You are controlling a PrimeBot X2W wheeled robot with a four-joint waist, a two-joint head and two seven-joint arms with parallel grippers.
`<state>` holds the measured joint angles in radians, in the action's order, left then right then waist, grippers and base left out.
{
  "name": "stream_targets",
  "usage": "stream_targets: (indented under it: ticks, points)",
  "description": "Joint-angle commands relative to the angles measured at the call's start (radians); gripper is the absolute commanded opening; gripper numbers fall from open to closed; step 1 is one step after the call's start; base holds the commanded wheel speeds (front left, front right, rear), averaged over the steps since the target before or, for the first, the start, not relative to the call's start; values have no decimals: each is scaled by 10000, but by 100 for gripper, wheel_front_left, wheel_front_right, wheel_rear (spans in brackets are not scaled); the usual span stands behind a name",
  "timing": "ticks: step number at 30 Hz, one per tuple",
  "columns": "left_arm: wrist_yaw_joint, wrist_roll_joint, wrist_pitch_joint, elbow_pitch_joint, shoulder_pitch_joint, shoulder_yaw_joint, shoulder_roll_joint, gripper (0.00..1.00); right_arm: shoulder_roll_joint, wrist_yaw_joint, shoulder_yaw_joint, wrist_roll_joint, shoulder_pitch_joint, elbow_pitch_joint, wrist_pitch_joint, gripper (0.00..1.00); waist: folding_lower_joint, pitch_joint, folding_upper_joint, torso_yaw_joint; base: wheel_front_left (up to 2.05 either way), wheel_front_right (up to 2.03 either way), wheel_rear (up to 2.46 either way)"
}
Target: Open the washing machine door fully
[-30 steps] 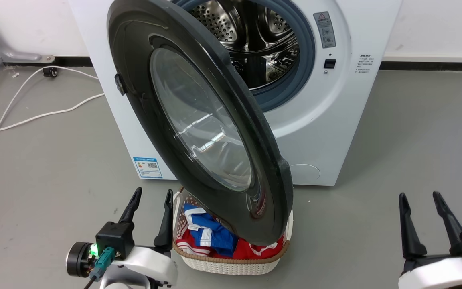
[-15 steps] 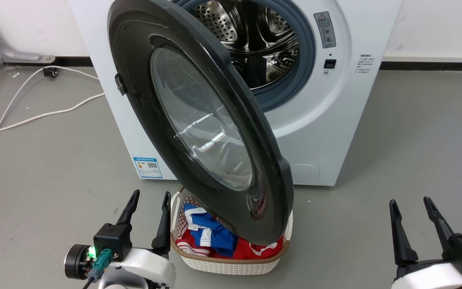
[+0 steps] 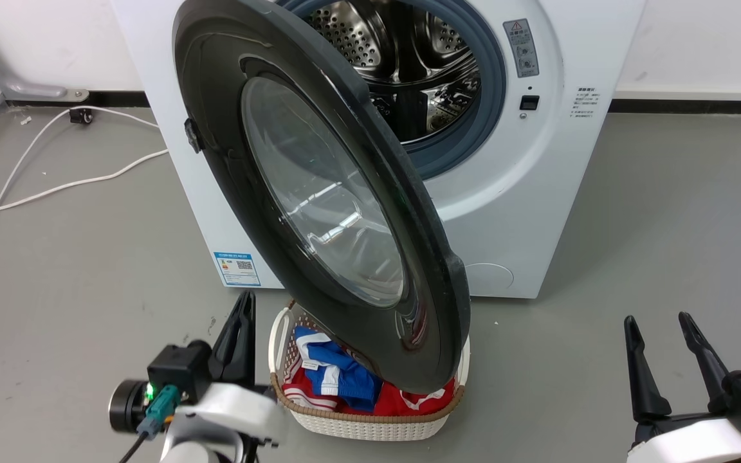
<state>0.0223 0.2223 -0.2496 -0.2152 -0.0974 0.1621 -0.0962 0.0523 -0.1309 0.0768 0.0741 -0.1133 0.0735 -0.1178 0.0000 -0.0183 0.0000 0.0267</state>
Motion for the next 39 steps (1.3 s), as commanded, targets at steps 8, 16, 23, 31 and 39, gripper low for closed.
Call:
stream_targets:
  ticks: [8, 16, 23, 31, 39]
  points:
    - [-205, 157, -82, 1291, -1301, 300, 262, 0, -33, 2, 92, 189, 65, 93, 66, 100, 0, 83, 0, 29, 0, 0, 0]
    - [-461, 325, -98, 2718, -3389, 1112, 423, 0, -29, 2, 93, 312, 305, 145, 68, 100, 0, 227, 0, 68, 0, 0, 0]
    - [-895, 1081, 46, 3294, -4957, 2645, 455, 0, -26, 2, 55, 398, 407, 71, 60, 100, 0, 227, 0, 63, 0, 0, 0]
    - [-1337, 2256, 561, 3252, -5615, 5045, 455, 0, -27, 2, 126, 441, 419, 81, 98, 100, 0, 260, 0, 53, 0, 0, 0]
    - [-1254, 3407, 1397, 2650, -5004, 8132, 452, 0, -25, 2, 299, 548, 448, 96, 160, 100, 0, 474, 0, 256, 0, 0, 0]
